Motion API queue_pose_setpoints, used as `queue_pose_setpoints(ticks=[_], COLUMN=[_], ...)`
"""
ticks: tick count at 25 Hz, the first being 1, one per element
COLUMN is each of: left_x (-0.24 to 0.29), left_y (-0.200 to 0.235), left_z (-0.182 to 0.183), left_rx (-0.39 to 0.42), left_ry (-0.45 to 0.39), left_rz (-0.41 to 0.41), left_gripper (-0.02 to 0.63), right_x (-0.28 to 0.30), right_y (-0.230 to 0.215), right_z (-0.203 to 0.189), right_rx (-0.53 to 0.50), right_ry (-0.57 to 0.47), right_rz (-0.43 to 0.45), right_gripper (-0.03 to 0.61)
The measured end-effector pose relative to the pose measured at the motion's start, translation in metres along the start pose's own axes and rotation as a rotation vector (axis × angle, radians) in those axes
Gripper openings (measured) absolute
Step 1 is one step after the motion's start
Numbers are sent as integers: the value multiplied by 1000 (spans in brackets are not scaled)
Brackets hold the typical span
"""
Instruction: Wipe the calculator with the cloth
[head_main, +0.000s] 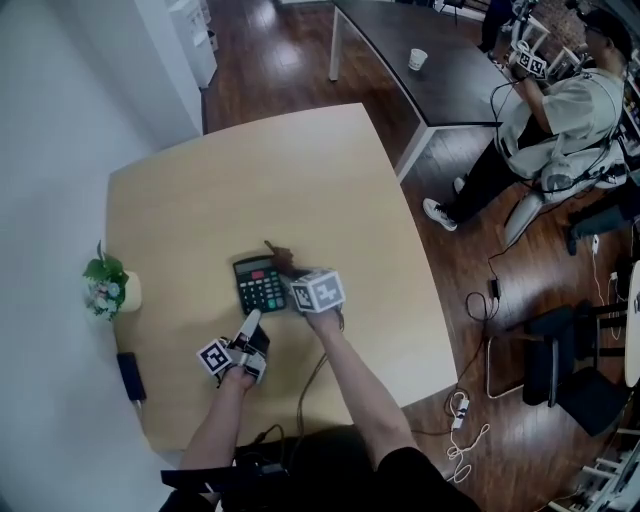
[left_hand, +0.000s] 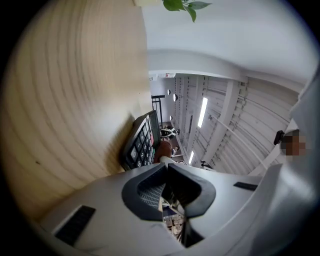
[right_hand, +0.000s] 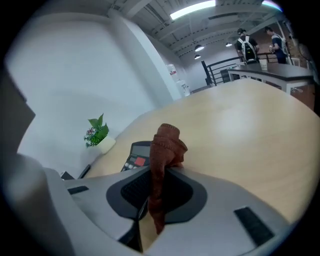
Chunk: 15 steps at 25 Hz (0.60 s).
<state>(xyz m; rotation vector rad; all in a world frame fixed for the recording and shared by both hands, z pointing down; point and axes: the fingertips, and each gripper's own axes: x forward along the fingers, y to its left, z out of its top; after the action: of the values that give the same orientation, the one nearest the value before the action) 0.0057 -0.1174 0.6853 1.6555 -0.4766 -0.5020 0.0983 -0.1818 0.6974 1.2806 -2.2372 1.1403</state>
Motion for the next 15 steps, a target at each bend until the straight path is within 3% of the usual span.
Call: queue_pose_setpoints(ticks=[6,8,10,13,15], left_x=[0,-1,-2,-2,-2], left_y=[-2,-2,-3,-2,-3], left_z=[1,0,2,3,2], left_rx=[-3,-4,-3,-9,-10], left_ry=[-13,-11,-12,-27,-36], left_rz=[-16,-20,-25,-29,-30], left_gripper=[18,18,18,17,17], right_x=[-36,-44,-44,-31,-13], right_y=[37,40,26,-6,-16], right_z=[-76,-84,-56,21,51], right_rx=[207,253,221,154,123], right_ry=[44,43,-26,-180,-189], right_rz=[78,88,53,-5,3], right_gripper=[66,66,65,66,66])
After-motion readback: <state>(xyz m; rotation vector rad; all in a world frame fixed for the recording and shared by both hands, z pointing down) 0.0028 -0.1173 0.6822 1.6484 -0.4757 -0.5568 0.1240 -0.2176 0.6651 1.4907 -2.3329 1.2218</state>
